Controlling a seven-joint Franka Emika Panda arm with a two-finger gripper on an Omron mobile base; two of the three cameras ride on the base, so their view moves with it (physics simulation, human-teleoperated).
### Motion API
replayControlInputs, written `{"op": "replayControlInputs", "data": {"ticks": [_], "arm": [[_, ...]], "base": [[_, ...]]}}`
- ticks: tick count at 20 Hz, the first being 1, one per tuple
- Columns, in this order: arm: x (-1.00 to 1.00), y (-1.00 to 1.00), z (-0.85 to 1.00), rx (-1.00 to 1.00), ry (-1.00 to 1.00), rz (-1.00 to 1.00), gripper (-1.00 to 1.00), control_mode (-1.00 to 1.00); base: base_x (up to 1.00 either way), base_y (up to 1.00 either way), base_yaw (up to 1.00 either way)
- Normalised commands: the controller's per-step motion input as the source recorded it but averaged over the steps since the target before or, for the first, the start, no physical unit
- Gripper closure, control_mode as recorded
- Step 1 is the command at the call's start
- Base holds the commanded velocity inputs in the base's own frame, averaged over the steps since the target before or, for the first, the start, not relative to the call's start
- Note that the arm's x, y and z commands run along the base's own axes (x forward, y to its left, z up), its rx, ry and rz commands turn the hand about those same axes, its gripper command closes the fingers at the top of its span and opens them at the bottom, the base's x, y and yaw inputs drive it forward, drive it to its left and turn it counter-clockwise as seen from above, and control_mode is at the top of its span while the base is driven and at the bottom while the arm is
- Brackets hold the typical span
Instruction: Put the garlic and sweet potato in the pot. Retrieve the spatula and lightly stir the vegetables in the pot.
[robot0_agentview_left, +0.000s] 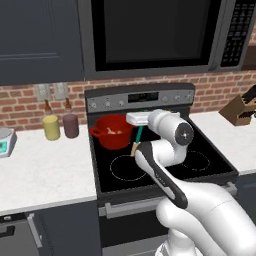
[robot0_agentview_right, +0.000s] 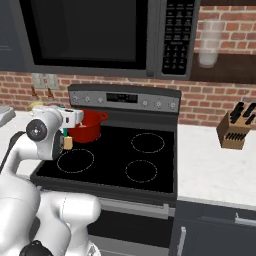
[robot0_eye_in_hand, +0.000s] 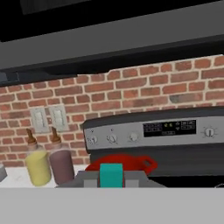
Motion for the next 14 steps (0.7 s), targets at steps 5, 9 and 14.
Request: {"op": "replayControlInputs", "data": {"ticks": [5,9,14], "arm": [[0.00,0.00,0.00,0.00,0.00,0.00,1.00,1.00],[0.00,0.00,0.00,0.00,0.00,0.00,1.00,1.00],[0.07,0.00,0.00,0.02,0.00,0.01,1.00,-1.00]], "base": [[0.72,-0.30,0.11],[0.99,0.00,0.07],[0.56,0.00,0.02]]}}
